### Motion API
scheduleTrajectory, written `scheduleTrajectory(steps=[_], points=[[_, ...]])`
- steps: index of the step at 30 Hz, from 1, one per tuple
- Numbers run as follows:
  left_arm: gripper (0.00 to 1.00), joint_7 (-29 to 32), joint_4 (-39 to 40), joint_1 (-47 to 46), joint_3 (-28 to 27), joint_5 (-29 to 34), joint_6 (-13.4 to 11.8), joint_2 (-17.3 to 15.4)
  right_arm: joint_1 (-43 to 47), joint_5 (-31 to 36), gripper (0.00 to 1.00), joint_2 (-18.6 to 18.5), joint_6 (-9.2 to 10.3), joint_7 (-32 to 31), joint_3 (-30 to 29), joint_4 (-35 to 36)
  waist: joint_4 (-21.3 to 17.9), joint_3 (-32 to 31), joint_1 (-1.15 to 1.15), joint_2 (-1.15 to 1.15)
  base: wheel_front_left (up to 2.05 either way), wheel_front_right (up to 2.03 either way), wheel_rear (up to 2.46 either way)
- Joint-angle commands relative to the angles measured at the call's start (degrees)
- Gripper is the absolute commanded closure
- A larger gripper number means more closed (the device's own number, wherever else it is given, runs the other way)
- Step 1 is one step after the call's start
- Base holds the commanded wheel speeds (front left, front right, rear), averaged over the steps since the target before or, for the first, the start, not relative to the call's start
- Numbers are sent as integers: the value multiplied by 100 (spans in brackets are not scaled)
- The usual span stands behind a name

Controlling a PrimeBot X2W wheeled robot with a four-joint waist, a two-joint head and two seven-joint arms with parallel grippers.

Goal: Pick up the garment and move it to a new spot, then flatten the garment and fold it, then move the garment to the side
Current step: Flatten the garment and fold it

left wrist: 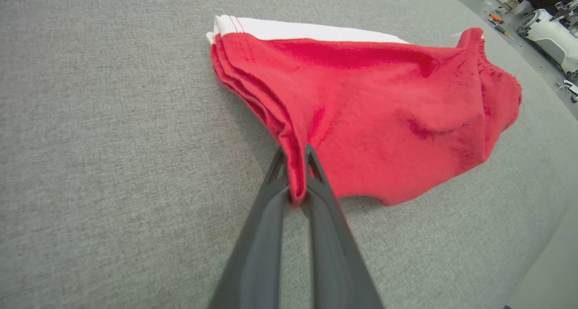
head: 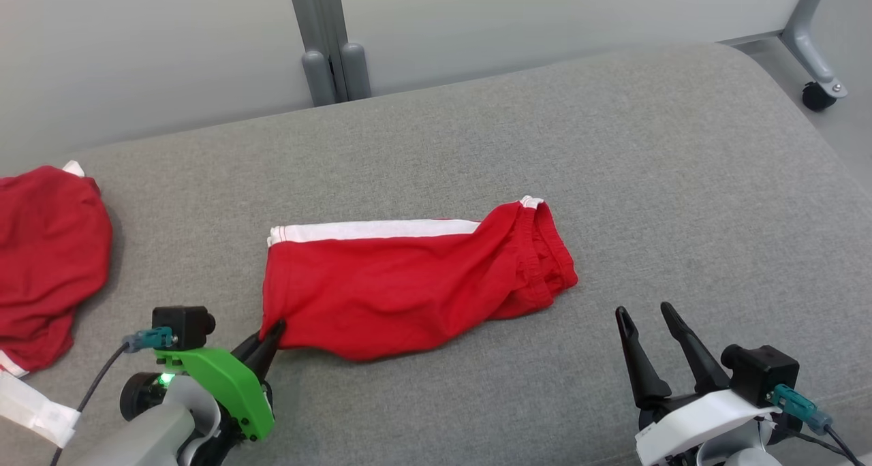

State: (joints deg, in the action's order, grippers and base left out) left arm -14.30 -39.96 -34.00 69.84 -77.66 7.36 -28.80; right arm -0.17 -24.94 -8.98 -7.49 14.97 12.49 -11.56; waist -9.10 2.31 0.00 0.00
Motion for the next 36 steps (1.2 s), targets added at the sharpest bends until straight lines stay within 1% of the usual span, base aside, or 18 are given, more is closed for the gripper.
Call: scheduleTrajectory(steps=[1, 3, 5, 9, 10, 13, 16, 18, 22, 26, 28, 34, 36], points=[[1, -59, -67, 81, -121, 68, -71, 68, 65, -11, 0, -25, -1, -26, 4, -12, 2, -51, 0, 0, 0, 0, 0], [0, -96, -155, 115, -300, 284, -200, 139, 60, 8, 0, -33, -1, -41, -6, 2, -1, -100, 0, 0, 0, 0, 0], [0, -98, -130, 163, -750, 565, -317, 217, 34, 41, 0, -49, -1, -46, -41, 23, 24, -131, 0, 0, 0, 0, 0], [0, -82, 157, 501, -1857, 1425, -520, 334, -17, 105, 0, -40, -1, -35, -142, 75, 137, -219, 0, 0, 0, 0, 0], [0, -82, 291, 607, -2221, 1682, -573, 379, -24, 102, 0, -17, -1, -31, -161, 86, 182, -248, 0, 0, 0, 0, 0], [0, -82, 713, 1005, -3142, 2341, -633, 504, -51, 22, 0, 28, -1, -30, -193, 121, 284, -322, 0, 0, 0, 0, 0], [0, -83, 1168, 1483, -4081, 2974, -627, 717, -67, 47, 0, 38, -1, -30, -215, 138, 396, -402, 0, 0, 0, 0, 0], [0, -84, 1407, 1753, -4581, 3399, -571, 854, -64, 71, 0, 55, -1, -26, -257, 148, 473, -442, 0, 0, 0, 0, 0], [0, -83, 1841, 2224, -5388, 4209, -499, 1179, -29, 162, 0, 63, -1, -15, -332, 159, 625, -509, 0, 0, 0, 0, 0], [0, -84, 2204, 2588, -5952, 4962, -436, 1425, 32, 308, 0, 66, -1, 3, -428, 183, 732, -572, 0, 0, 0, 0, 0], [0, -84, 2362, 2774, -6229, 5220, -417, 1566, 69, 371, 0, 79, -1, 12, -470, 191, 756, -598, 0, 0, 0, 0, 0], [0, -83, 2815, 3392, -6958, 5735, -293, 1912, 172, 614, 0, 112, -1, 24, -531, 198, 740, -686, 0, 0, 0, 0, 0], [0, -84, 2933, 3619, -7123, 5928, -249, 1978, 249, 640, 0, 132, -1, 16, -574, 215, 732, -714, 0, 0, 0, 0, 0]])
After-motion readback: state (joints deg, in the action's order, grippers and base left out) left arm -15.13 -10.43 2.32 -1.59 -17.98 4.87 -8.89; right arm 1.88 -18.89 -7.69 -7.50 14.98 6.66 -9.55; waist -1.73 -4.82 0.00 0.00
